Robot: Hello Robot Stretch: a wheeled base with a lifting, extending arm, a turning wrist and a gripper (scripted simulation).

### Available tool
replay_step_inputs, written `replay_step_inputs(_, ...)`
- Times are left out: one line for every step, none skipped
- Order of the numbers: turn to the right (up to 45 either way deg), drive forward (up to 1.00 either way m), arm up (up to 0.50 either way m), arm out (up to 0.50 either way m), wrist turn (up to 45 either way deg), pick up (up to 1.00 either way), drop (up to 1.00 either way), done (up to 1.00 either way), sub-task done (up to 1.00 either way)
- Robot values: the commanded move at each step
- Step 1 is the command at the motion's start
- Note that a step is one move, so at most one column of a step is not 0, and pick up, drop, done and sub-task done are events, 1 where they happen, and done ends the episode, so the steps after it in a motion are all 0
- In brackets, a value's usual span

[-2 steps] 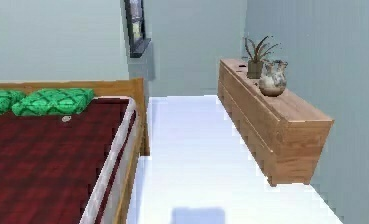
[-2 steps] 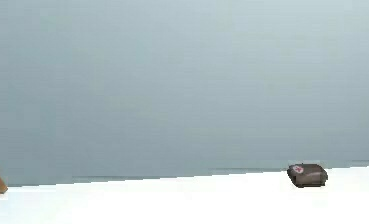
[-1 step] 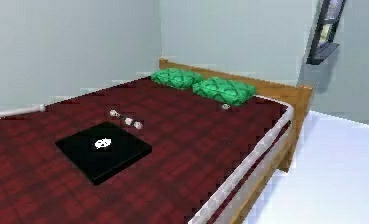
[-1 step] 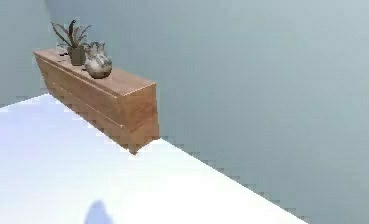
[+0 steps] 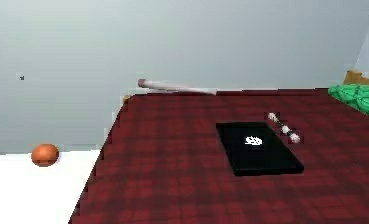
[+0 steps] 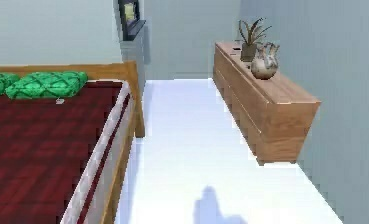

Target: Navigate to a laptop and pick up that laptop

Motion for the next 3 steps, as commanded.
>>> replay_step_inputs(-45.0, 0.00, 0.00, 0.00, 0.0, 0.00, 0.00, 0.00, 0.00)
replay_step_inputs(-21.0, 0.00, 0.00, 0.00, 0.0, 0.00, 0.00, 0.00, 0.00)
replay_step_inputs(0.0, 0.00, 0.50, 0.00, 0.0, 0.00, 0.00, 0.00, 0.00)
